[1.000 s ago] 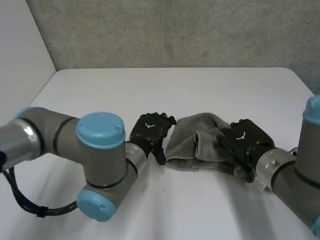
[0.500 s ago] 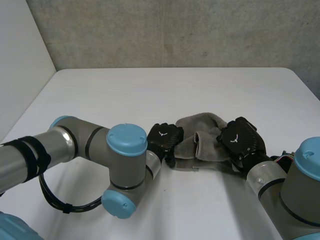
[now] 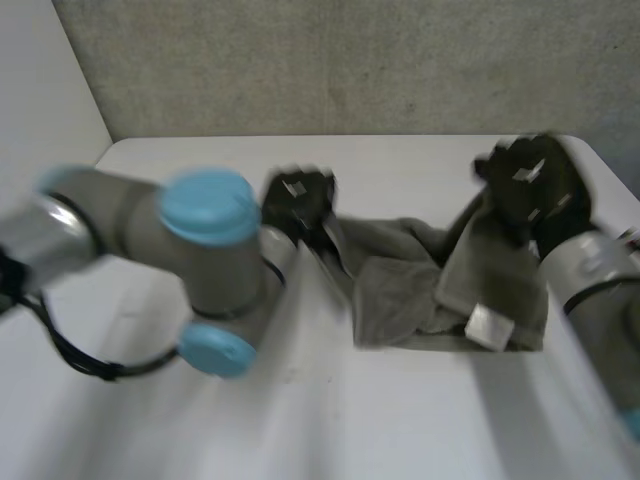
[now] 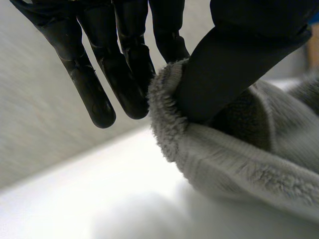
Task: Fold the towel.
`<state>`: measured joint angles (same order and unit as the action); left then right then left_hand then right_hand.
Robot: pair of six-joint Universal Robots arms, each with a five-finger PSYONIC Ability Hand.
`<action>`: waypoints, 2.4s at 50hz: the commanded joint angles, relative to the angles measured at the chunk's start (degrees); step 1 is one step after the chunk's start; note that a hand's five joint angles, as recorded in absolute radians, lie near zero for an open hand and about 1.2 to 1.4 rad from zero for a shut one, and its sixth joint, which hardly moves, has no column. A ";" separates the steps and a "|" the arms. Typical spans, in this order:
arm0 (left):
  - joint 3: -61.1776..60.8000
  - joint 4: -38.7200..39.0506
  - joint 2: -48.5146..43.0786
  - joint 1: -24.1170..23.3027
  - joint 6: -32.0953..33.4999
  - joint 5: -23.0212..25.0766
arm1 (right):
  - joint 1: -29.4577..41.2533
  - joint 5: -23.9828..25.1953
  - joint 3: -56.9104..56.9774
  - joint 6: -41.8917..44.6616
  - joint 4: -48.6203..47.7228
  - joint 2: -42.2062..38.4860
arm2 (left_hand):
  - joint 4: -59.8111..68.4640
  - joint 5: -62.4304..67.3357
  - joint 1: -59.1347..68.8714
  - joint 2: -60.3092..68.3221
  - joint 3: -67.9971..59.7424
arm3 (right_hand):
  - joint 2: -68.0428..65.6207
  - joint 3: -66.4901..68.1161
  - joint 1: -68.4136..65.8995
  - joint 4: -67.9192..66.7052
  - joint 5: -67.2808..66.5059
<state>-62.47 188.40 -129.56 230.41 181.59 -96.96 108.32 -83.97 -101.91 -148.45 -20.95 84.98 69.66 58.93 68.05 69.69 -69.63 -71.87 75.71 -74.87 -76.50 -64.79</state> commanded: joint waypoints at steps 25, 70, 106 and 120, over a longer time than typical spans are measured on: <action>-26.91 -5.68 32.89 13.66 0.43 5.72 | -12.60 8.30 25.01 -20.56 33.43 -11.33 | 10.34 11.07 11.95 10.31 -10.37 | -8.13 4.29 -5.13 -3.50 -5.21; -23.84 4.26 47.55 12.17 -0.01 2.39 | -5.57 6.63 56.99 -31.38 40.63 -14.31 | 10.34 11.07 11.95 10.31 -10.37 | -8.13 4.29 -5.13 -3.50 -5.21; -29.37 8.38 20.31 13.13 0.43 2.12 | -3.02 -3.22 60.34 -21.18 44.32 -32.60 | 10.34 11.07 11.95 10.31 -10.37 | 61.87 -65.71 64.87 66.50 64.79; -31.66 9.44 20.75 18.14 0.34 2.12 | -2.85 3.99 19.82 -14.50 37.64 -13.70 | 10.34 11.07 11.95 10.31 -10.37 | 54.72 -58.56 57.73 59.36 57.65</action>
<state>-93.23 197.63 -108.74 246.98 182.01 -94.89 105.34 -82.40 -69.92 -164.45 20.00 66.90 69.86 59.25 68.52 69.77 -69.72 -14.64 14.81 -15.68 -14.69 -5.93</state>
